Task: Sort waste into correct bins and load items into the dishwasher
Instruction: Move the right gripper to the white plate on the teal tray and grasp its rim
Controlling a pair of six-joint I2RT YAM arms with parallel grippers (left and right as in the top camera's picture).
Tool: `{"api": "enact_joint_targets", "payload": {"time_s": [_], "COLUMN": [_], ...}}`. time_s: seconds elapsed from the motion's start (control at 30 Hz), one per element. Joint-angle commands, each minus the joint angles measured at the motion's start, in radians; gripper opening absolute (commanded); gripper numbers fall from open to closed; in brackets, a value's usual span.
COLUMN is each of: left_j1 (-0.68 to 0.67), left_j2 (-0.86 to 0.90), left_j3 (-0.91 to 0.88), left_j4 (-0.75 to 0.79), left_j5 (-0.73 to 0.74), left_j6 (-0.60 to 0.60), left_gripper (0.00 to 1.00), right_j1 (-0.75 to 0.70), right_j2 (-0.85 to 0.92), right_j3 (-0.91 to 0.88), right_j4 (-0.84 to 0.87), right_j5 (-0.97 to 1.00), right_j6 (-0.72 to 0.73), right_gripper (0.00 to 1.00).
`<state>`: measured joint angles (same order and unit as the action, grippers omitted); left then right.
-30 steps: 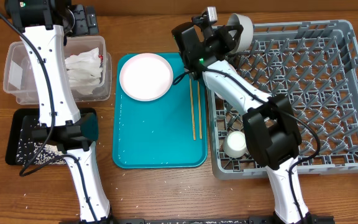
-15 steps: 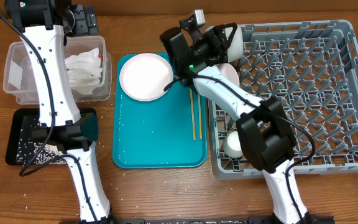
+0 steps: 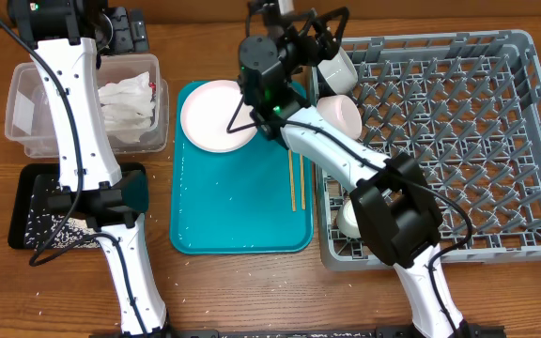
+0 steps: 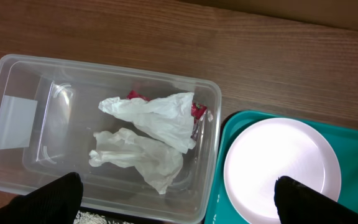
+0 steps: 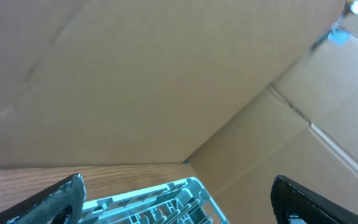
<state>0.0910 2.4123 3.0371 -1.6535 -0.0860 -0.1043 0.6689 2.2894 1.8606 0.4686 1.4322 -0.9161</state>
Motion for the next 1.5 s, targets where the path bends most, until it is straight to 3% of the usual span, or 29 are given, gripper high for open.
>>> {"api": "enact_joint_targets", "payload": {"time_s": [0.0, 0.23, 0.43, 0.67, 0.83, 0.93, 1.07, 1.27, 1.47], "left_j1": [-0.008, -0.008, -0.008, -0.008, -0.008, -0.008, -0.008, -0.008, -0.008], "left_j2": [-0.025, -0.025, -0.025, -0.025, -0.025, -0.025, -0.025, -0.025, -0.025], "left_j3": [0.021, 0.021, 0.021, 0.021, 0.021, 0.021, 0.021, 0.021, 0.021], "left_j4": [0.001, 0.001, 0.001, 0.001, 0.001, 0.001, 0.001, 0.001, 0.001], "left_j5": [0.008, 0.009, 0.008, 0.008, 0.008, 0.008, 0.008, 0.008, 0.008], "left_j6": [0.000, 0.000, 0.000, 0.000, 0.000, 0.000, 0.000, 0.000, -0.001], "left_gripper": [1.00, 1.00, 1.00, 1.00, 1.00, 1.00, 1.00, 1.00, 1.00], "right_j1": [0.019, 0.051, 0.090, 0.101, 0.066, 0.057, 0.049, 0.038, 0.034], "right_j2": [-0.032, -0.033, -0.079, -0.158, -0.158, -0.157, -0.145, -0.082, 0.006], "right_j3": [0.007, 0.007, 0.007, 0.007, 0.007, 0.007, 0.006, 0.006, 0.006], "right_j4": [-0.114, -0.579, -0.757, -1.041, -1.173, -1.242, -1.260, -1.244, -1.237], "right_j5": [-0.070, -0.367, -0.461, -1.110, -1.359, -1.394, -1.377, -1.366, -1.368], "right_j6": [0.085, 0.473, 0.748, 1.199, 1.439, 1.521, 1.656, 1.735, 1.769], "right_gripper": [0.98, 1.00, 0.96, 0.94, 0.91, 0.87, 0.65, 0.46, 0.42]}}
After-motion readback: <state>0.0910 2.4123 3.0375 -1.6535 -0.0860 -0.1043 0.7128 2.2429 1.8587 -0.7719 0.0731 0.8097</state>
